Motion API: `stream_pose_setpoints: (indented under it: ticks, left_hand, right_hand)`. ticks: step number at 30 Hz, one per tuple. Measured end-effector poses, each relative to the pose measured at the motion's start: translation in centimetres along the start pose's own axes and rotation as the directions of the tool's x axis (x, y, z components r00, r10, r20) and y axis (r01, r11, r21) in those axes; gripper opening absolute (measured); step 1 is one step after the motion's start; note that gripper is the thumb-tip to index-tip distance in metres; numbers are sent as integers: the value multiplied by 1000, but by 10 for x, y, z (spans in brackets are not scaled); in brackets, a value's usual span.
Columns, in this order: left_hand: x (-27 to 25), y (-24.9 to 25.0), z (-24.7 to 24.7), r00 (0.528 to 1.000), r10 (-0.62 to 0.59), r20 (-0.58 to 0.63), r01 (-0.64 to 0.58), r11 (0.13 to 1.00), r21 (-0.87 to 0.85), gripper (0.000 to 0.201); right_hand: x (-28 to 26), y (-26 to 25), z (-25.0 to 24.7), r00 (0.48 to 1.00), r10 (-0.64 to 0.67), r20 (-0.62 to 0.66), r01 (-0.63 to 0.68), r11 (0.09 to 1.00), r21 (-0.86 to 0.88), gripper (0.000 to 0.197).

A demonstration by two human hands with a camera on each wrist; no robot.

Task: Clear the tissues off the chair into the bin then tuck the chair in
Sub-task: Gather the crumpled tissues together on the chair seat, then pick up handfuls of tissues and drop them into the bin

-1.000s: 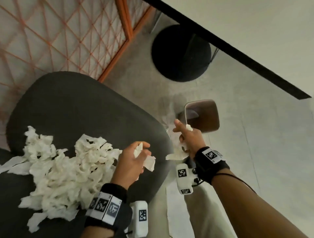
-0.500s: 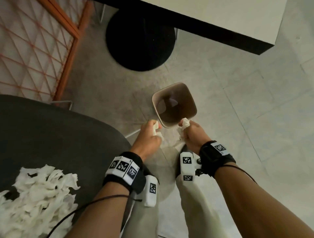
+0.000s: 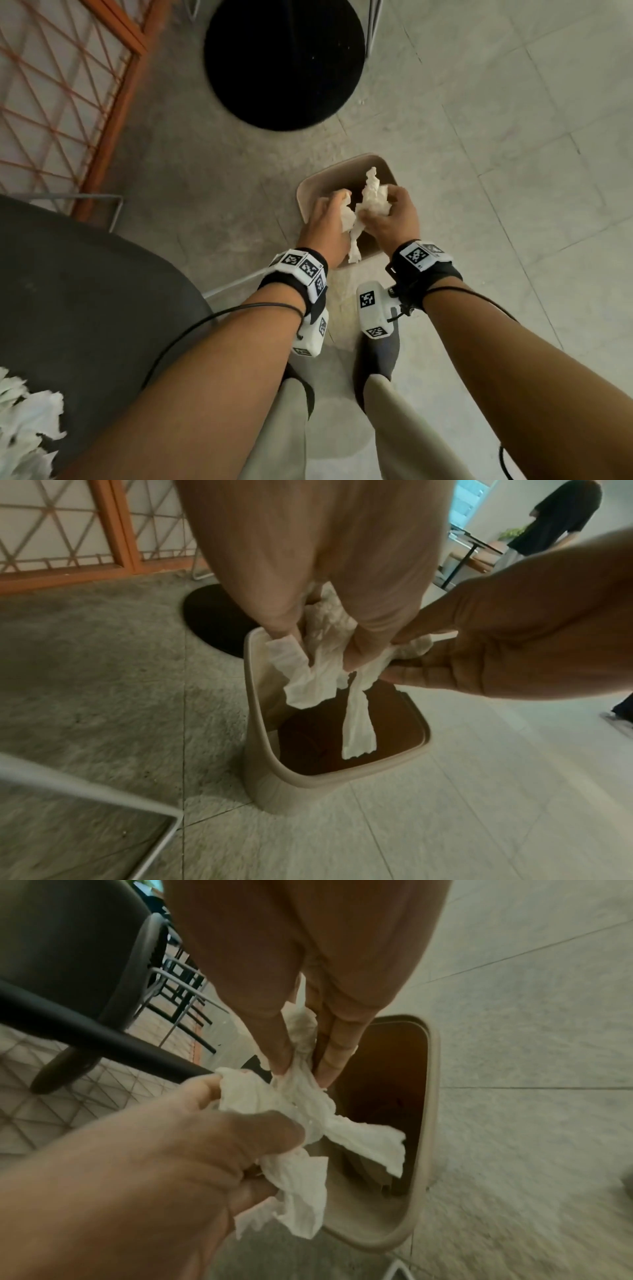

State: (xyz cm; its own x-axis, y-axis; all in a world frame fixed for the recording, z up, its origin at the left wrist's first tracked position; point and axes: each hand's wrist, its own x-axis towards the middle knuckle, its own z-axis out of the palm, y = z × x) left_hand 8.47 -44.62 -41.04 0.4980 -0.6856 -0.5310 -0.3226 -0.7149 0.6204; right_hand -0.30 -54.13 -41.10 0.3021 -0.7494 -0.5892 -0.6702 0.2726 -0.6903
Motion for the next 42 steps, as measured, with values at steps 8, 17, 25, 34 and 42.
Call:
stream_pose_setpoints:
  ticks: [8,17,25,34,42]
  left_hand:
    - [27,-20,14,995,-29,100,29,1000,2,87]
    - [-41,-25,-3,995,-99,15,99,991,-86,62]
    - [-176,-2,-77,990,-121,-74,78,901,-427,38]
    - [-325,-36,-184,859,-412,-304,102,719,-688,30]
    - [-421,-113,-225,400,-666,-629,298,744,-598,24]
  right_hand:
    - [41,17,7,988,-21,150,51,979,-199,64]
    - [-23,21,-20,963,39,268,15,980,-197,38]
    - [-152,-36,-17,904,2,429,81,982,-173,22]
    - [-256,-126,58,699,-236,675,480,855,-198,15]
    - [-318,-171,173,416,-227,881,749,634,-190,17]
